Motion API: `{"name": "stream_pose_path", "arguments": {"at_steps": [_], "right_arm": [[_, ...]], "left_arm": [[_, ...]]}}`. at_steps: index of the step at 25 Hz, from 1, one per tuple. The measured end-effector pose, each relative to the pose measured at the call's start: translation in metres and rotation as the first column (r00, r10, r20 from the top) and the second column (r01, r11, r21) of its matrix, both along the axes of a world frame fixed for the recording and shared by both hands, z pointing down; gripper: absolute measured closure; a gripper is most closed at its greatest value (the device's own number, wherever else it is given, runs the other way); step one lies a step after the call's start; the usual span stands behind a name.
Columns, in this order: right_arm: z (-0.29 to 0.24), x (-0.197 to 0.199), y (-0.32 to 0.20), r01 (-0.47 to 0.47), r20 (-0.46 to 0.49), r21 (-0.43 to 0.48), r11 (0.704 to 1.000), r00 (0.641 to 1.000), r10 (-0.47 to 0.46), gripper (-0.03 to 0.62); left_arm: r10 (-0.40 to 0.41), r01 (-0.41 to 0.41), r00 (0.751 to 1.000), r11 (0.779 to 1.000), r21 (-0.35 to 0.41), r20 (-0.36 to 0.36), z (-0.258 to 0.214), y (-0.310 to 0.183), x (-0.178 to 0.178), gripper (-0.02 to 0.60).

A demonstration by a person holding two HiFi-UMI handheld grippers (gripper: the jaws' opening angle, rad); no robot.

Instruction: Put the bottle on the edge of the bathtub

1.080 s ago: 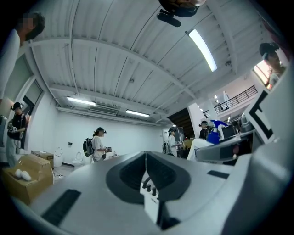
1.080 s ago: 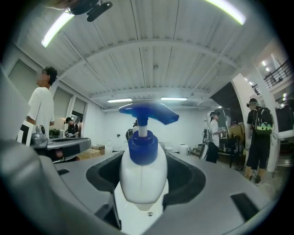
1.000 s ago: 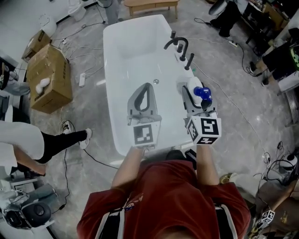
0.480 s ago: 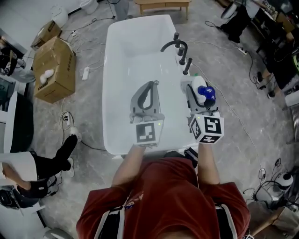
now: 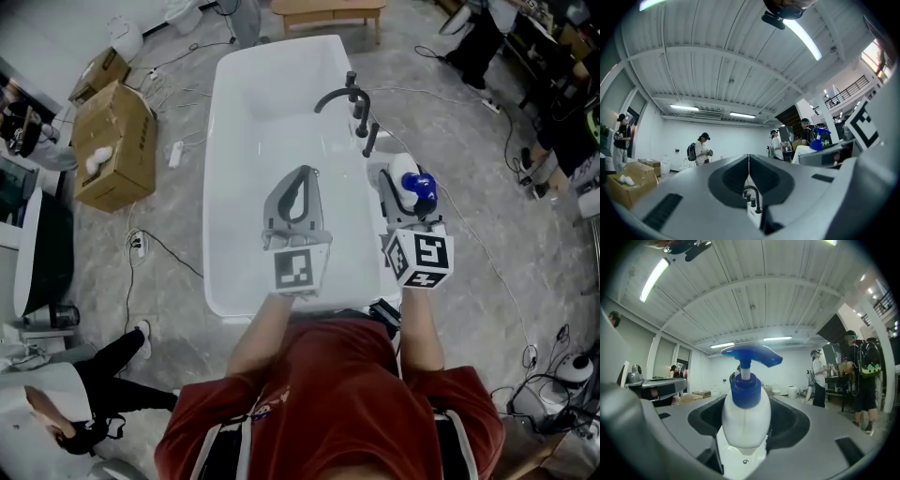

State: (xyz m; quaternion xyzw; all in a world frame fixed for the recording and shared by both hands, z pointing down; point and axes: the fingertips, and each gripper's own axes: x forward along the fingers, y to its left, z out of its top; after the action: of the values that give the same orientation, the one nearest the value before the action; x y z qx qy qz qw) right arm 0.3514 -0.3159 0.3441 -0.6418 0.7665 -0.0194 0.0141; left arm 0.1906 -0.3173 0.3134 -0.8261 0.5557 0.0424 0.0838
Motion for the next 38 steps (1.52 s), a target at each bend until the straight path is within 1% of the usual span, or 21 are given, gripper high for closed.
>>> {"name": "stream_pose_path", "arguments": {"at_steps": [2,5,9,19,25,31,38], "right_arm": [[0.000,0.001,-0.001,-0.006,-0.002,0.002,1.000,1.000,0.006,0.321],[0.001,0.005,-0.003,-0.019,-0.009,0.006,1.000,1.000,0.019,0.321],[0.005,0.009,-0.008,-0.037,-0.015,0.005,0.999,0.999,0.037,0.321],[0.040,0.014,-0.027,-0.065,-0.037,-0.054,0.996,0.997,0.063,0.321],[0.078,0.024,-0.045,-0.072,-0.059,-0.089,0.993,0.996,0.067,0.321],[0.130,0.035,-0.068,-0.083,-0.076,-0.178,0.981,0.995,0.070,0.321],[0.183,0.037,-0.086,-0.092,-0.093,-0.246,0.965,0.993,0.071,0.321]], "left_arm": [[0.011,-0.011,1.000,1.000,0.008,0.014,0.001,-0.002,0.002,0.565],[0.027,-0.027,1.000,1.000,0.008,0.000,-0.001,-0.005,0.009,0.565],[0.042,-0.042,0.999,0.999,0.008,0.002,0.001,-0.011,0.012,0.565],[0.048,-0.048,0.999,0.999,0.007,-0.005,-0.002,-0.025,0.011,0.565],[0.033,-0.033,0.999,0.999,-0.008,0.002,0.002,-0.028,0.008,0.565],[0.003,-0.003,1.000,1.000,-0.025,0.016,0.004,-0.035,-0.001,0.565],[-0.015,0.015,1.000,0.999,-0.030,0.027,0.011,-0.037,-0.005,0.565]]}}
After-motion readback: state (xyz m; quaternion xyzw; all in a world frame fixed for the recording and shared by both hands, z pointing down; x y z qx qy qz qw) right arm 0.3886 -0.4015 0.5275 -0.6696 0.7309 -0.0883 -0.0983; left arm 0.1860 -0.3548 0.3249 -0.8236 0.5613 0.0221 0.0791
